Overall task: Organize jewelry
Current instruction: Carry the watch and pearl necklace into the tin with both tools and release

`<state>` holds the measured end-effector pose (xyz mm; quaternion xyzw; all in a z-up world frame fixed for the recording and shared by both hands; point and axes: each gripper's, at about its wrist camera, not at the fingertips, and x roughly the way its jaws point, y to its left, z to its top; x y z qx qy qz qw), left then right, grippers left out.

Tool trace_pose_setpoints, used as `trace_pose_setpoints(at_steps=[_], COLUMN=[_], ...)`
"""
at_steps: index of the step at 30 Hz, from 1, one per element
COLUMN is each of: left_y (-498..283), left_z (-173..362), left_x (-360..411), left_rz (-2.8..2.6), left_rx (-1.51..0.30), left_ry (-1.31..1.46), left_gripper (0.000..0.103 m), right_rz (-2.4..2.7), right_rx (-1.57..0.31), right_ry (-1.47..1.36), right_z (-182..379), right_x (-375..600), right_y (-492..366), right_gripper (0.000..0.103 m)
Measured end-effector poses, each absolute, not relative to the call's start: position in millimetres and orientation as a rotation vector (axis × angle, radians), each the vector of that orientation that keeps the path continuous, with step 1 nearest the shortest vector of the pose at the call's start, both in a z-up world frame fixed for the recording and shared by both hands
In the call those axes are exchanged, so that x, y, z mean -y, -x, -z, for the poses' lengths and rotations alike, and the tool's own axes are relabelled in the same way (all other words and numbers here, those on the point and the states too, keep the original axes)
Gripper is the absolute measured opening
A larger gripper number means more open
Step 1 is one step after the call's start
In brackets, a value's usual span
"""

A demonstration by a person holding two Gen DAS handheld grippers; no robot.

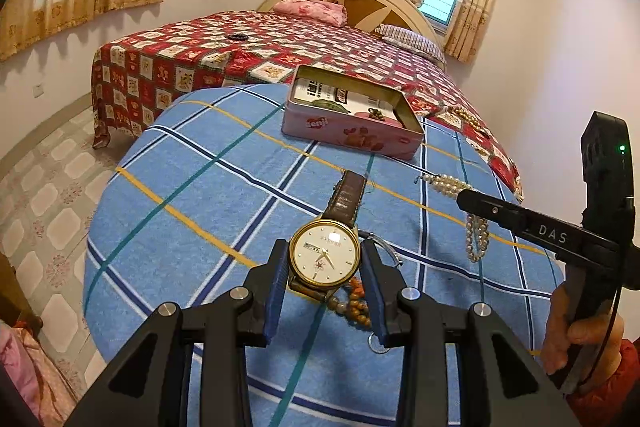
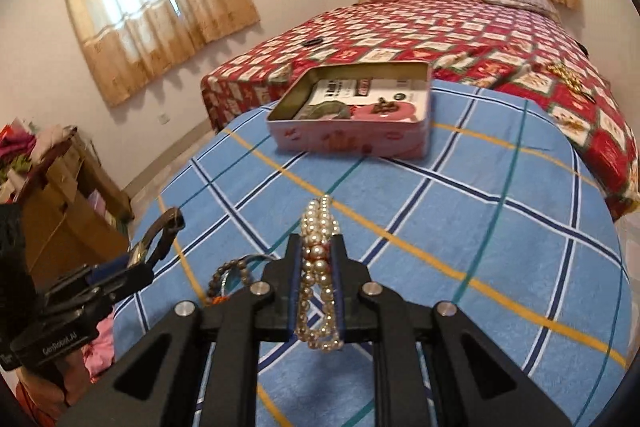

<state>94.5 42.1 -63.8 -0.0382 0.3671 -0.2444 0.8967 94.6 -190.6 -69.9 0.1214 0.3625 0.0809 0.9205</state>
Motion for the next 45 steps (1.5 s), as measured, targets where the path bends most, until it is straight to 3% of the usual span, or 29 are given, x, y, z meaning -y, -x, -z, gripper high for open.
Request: trace_pose_setpoints(at_steps=[13, 21, 34, 42, 45], left_y=[-137.2, -212.6, -321.6, -336.6, -334.5], left_z=[38.6, 18.7, 60.8, 83.1, 82.0], left_x=[-7.0, 27.5, 81.7, 93.1, 96.6], left_rz=[0.541, 0.543, 0.434, 0.353, 0.315], left_rx=[-0.692, -0.635, -0.699, -0.757, -0.733], left_ry=[0.06, 0.047, -0.058, -0.116, -0.148], left_gripper=[0.036, 0.036, 0.036, 0.037, 0.039], right_rz=[-0.109, -0.046, 0.083, 0.071, 0.046], right_rx=[-0.638, -0.55, -0.608, -0.651, -0.641], right_ry=[-0.266, -0.244, -0.239, -0.221, -0.246], right_z=[37.6, 16.7, 68.4, 85.1, 85.7], right_x=[218.2, 229.5, 244.4, 242.2, 243.5], right_y=[-121.7, -188.7, -283.4, -292.9, -290.7], right_gripper=[0.016, 0.016, 0.016, 0.017, 0.022])
